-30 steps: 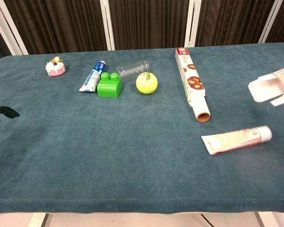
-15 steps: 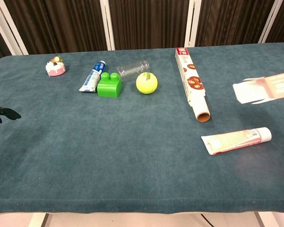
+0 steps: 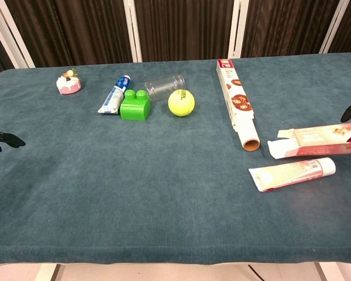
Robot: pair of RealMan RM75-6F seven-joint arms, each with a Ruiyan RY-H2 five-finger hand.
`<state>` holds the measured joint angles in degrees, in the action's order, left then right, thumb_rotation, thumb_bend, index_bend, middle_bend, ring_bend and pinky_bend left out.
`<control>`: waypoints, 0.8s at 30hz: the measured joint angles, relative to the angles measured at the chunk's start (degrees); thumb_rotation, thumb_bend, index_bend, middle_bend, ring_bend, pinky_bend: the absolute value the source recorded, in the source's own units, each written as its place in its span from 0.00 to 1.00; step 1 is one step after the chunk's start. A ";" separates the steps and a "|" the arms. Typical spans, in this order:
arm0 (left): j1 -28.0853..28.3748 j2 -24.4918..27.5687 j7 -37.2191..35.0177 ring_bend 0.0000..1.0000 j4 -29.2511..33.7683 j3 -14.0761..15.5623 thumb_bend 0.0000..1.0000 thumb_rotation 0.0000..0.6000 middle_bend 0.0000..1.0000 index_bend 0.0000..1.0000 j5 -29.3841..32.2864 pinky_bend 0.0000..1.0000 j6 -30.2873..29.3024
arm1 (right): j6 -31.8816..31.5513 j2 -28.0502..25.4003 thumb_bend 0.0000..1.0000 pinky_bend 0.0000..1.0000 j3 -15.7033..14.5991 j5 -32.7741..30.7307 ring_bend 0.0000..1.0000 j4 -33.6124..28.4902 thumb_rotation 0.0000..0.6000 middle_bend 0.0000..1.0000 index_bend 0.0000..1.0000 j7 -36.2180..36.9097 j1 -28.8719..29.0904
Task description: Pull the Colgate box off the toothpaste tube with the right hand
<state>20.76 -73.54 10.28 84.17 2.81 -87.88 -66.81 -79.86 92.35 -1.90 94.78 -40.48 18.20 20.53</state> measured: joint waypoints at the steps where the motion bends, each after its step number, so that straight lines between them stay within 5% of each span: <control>1: 0.00 0.00 0.02 0.24 0.02 0.00 0.46 1.00 0.20 0.20 0.06 0.52 0.04 | -0.11 0.46 0.43 0.39 0.04 -0.10 0.37 0.87 1.00 0.42 0.34 0.36 -0.05; 4: 0.00 0.02 0.11 0.24 0.09 0.00 0.46 1.00 0.20 0.20 0.08 0.52 0.05 | -0.49 1.35 0.42 0.37 0.01 -0.26 0.33 2.89 1.00 0.39 0.32 1.10 -0.33; 14: 0.08 0.03 0.23 0.24 0.24 0.04 0.46 1.00 0.20 0.20 0.09 0.52 0.19 | 0.05 -0.54 0.29 0.18 -0.34 -0.67 0.03 0.96 1.00 0.03 0.03 -2.41 -1.05; 24: -0.68 0.85 -0.73 0.24 0.85 0.00 0.46 1.00 0.20 0.20 -0.85 0.52 -2.30 | -9.73 -4.16 0.24 0.17 0.24 0.72 0.02 -9.57 1.00 0.03 0.00 -2.71 -3.31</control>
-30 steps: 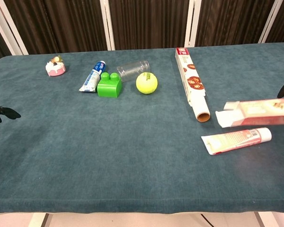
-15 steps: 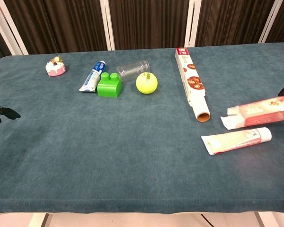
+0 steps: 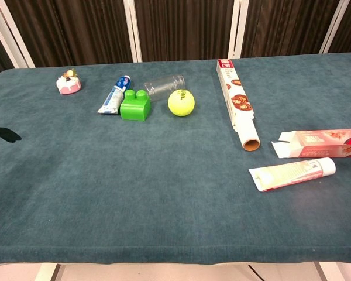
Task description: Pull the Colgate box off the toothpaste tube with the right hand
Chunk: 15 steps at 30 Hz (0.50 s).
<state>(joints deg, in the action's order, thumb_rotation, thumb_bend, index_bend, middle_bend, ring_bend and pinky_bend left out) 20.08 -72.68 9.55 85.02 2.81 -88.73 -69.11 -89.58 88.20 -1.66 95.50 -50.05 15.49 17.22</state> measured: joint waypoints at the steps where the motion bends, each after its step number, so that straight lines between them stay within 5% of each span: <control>1: -0.18 0.15 -0.17 0.24 0.13 0.02 0.46 1.00 0.20 0.20 -0.32 0.52 -0.54 | -1.32 -0.51 0.24 0.17 0.10 0.14 0.03 -1.71 1.00 0.04 0.00 -0.08 -0.43; 7: -1.24 0.89 -0.77 0.24 0.88 0.26 0.46 1.00 0.19 0.20 -2.00 0.51 -3.54 | -5.50 -4.39 0.24 0.20 -0.02 0.25 0.06 -12.55 1.00 0.08 0.03 -4.28 -3.98; 15: -5.53 1.84 0.61 0.20 2.40 0.17 0.46 1.00 0.17 0.15 -5.01 0.38 -13.56 | -14.55 -8.45 0.22 0.21 0.34 -4.20 0.03 -31.80 1.00 0.03 0.00 -18.14 -14.72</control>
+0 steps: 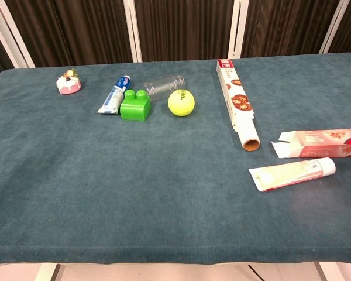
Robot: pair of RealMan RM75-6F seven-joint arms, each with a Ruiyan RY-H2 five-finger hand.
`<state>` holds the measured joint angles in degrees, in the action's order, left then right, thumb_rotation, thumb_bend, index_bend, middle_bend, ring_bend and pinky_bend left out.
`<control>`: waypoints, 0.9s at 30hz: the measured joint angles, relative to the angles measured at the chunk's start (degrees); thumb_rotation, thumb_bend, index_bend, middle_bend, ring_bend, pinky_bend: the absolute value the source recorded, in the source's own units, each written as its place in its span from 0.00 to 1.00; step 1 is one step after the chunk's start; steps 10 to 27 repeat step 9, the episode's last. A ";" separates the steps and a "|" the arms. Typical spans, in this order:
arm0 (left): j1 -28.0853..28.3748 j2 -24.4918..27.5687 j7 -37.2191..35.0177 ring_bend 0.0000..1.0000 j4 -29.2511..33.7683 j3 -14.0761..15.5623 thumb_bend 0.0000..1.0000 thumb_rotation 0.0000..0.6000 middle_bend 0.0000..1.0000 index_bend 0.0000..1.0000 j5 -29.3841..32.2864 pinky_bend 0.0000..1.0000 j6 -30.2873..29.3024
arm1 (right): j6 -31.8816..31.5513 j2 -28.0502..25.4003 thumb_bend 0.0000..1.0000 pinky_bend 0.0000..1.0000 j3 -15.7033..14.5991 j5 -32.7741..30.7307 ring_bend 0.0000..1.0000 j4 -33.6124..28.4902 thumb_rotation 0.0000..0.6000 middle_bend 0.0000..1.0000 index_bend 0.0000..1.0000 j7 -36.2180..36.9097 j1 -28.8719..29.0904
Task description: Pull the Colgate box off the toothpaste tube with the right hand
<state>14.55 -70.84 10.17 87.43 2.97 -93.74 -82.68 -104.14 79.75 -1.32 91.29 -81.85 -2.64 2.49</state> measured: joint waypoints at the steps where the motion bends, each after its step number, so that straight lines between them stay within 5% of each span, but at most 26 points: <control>1: -0.47 -0.02 0.40 0.20 0.03 -0.19 0.46 1.00 0.17 0.15 -0.04 0.37 -0.69 | -0.07 -0.13 0.22 0.21 0.24 -0.66 0.03 -0.53 1.00 0.03 0.00 -0.43 -0.59; 27: -1.04 1.09 0.60 0.19 1.57 -1.07 0.46 1.00 0.16 0.15 2.39 0.37 1.11 | 1.26 0.49 0.22 0.21 2.24 -0.89 0.03 0.24 1.00 0.03 0.00 -2.35 -1.19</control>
